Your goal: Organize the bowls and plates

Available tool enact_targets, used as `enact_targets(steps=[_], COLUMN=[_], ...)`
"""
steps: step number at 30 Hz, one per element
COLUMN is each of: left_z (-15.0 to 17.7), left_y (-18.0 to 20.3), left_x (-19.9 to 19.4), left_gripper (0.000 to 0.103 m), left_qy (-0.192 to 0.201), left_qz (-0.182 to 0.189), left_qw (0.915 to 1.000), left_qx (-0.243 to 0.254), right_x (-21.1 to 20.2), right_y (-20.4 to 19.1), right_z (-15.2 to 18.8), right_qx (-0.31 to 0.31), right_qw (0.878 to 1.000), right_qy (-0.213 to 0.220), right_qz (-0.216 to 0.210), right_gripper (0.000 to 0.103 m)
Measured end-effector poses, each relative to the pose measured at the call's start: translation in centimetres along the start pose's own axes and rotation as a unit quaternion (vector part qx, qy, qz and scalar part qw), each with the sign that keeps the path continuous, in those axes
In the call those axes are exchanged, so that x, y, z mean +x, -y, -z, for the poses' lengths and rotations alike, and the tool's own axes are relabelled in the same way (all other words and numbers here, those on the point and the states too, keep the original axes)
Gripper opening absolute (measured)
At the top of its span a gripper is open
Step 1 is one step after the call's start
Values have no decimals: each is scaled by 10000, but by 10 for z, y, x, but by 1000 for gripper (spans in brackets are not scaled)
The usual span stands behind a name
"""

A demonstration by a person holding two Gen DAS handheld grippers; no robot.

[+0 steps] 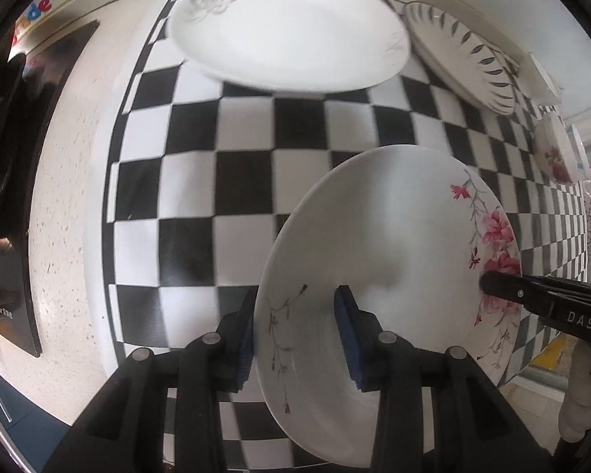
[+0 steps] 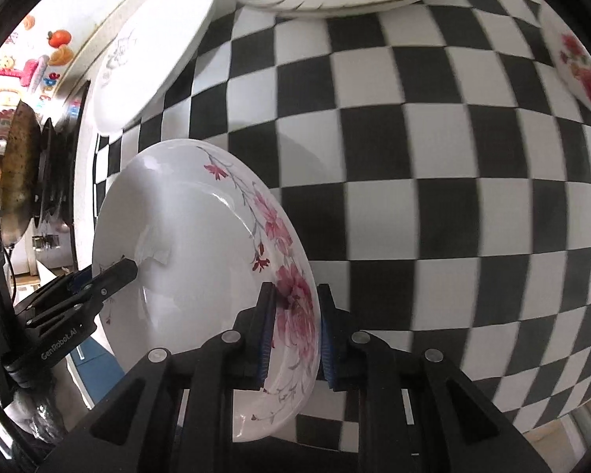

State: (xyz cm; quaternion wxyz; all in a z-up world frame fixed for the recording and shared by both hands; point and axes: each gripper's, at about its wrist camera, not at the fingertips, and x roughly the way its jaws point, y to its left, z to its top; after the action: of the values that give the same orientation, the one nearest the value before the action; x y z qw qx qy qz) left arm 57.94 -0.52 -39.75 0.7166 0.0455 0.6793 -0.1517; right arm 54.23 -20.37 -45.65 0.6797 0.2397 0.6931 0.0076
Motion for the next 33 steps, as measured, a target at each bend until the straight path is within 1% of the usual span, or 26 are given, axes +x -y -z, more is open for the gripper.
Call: enact_targets(steps=[3,5,6,7,8,10,11,16,19,22,27,28,31,33], left_z=[-11,-17,-17,-21,-24,-29,-26,-30,-33,-35,-45,-37,-38,-35], left_y=[19,41,43,54,52,73,85,122,134,141,147,136,135,128], left_x=[-5,-5,0,2,8,15,19,42,54,66,66,59,57,53], left_gripper=[35,35,35,35,35,35,35,35,35,36,35,35,35,35], left_qy=[39,33,29,14,-3,-52,-72,-244,-360,-450,-382,-371,-325,-304], left_qz=[-7,11,21,59,64,65,60,-13,-69,-123,-209,-201,-213,-204], left_qw=[10000,10000,9999,9999,9999,9997,9996,9988,9984,9983,9988,9989,9992,9993], left_qx=[28,75,95,115,136,211,255,424,439,360,244,226,125,75], right_x=[-17,-27,-34,-38,-44,-51,-53,-54,-51,-42,-41,-42,-42,-38], right_y=[14,24,32,39,49,66,73,108,122,123,123,123,127,121], right_z=[-1,-2,-2,-3,-4,-4,-4,-7,-7,-2,-6,-7,-5,-8], right_qx=[-27,-38,-26,-5,12,73,99,221,225,143,-24,-73,-169,-190], right_qw=[10000,9999,9998,9998,9998,9997,9997,9996,9997,9998,9999,9999,9998,9997], right_qy=[91,146,180,194,198,212,211,132,22,-65,-123,-124,-137,-154], right_qz=[17,40,56,61,60,54,60,89,102,111,37,35,40,57], right_gripper=[22,21,21,21,21,21,20,21,20,21,20,20,20,20])
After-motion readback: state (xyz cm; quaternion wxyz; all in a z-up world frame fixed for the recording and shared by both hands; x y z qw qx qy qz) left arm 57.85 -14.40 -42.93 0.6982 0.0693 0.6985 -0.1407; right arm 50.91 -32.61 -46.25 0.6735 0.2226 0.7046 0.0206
